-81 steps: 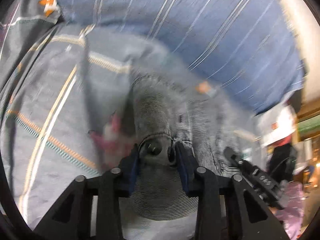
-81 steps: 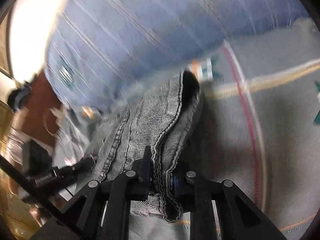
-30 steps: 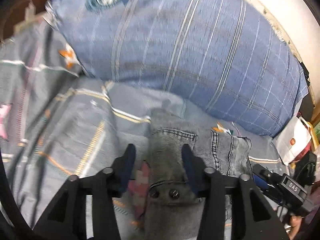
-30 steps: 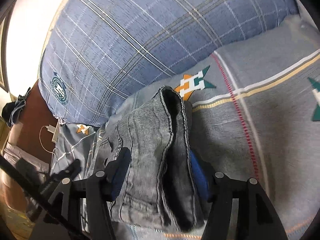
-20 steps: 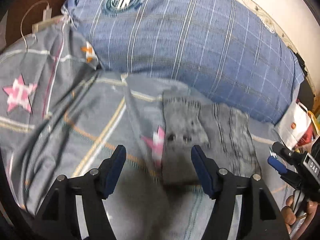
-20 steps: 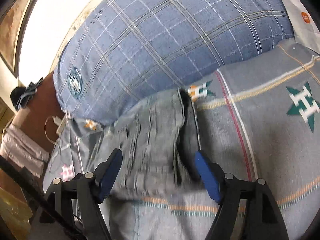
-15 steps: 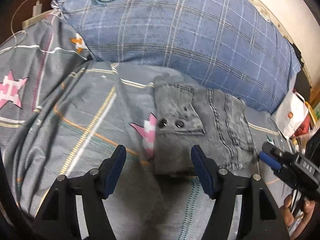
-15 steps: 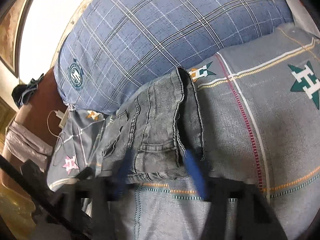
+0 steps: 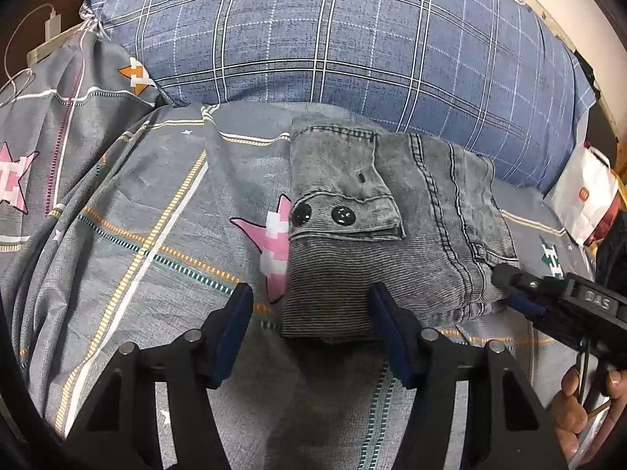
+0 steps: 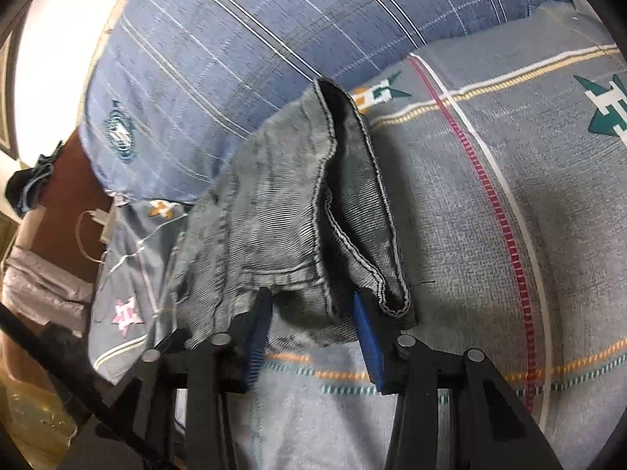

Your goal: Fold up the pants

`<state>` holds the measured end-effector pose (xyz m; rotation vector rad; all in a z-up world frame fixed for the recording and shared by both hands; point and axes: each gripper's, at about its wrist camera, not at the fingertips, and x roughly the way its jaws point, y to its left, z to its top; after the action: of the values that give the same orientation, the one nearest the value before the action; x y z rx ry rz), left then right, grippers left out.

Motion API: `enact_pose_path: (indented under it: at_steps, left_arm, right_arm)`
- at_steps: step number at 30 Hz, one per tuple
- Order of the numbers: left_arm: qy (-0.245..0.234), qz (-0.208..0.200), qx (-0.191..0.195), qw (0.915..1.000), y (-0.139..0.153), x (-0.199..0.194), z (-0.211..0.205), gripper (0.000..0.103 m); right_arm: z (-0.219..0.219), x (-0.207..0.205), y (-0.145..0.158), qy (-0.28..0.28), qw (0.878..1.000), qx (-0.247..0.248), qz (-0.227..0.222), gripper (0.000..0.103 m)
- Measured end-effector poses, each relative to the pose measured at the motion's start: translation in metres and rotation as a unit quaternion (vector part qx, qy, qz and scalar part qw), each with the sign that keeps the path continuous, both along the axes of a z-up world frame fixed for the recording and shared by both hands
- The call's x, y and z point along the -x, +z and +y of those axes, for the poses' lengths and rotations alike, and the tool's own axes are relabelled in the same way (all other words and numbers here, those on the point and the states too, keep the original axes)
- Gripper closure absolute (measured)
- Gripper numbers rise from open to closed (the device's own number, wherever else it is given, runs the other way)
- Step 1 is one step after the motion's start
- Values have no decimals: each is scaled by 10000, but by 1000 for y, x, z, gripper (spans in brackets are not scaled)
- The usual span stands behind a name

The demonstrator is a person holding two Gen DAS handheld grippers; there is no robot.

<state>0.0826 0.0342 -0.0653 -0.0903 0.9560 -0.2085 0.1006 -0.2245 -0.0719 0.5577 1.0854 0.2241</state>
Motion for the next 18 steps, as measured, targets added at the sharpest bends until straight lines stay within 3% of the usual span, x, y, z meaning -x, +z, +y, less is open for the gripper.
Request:
enact_pose_path:
  at_steps: [3,7,10,13,18]
  left_arm:
    - [-85,-103,-3,9999,2,3,-2,53]
    - [-183,-176,-33,9997,3,7,-6,51]
    - [-229,-151,-108,9996,-1,8,-9,45]
    - [-229,-41,-99,9997,-5,5,-9,38]
    - [-236,51,441,9987,3,5,4,38]
  right_arm:
    - [1,8,22,32,9992,134,-379,88]
    - [4,23,61,177,9960,248,-836,91]
    - [4,20,46,62,9970,658,-405,91]
    - [-7,7,-3,-126,9973,601,410,91]
    - [-7,11,4,-156,9971,678,316,90]
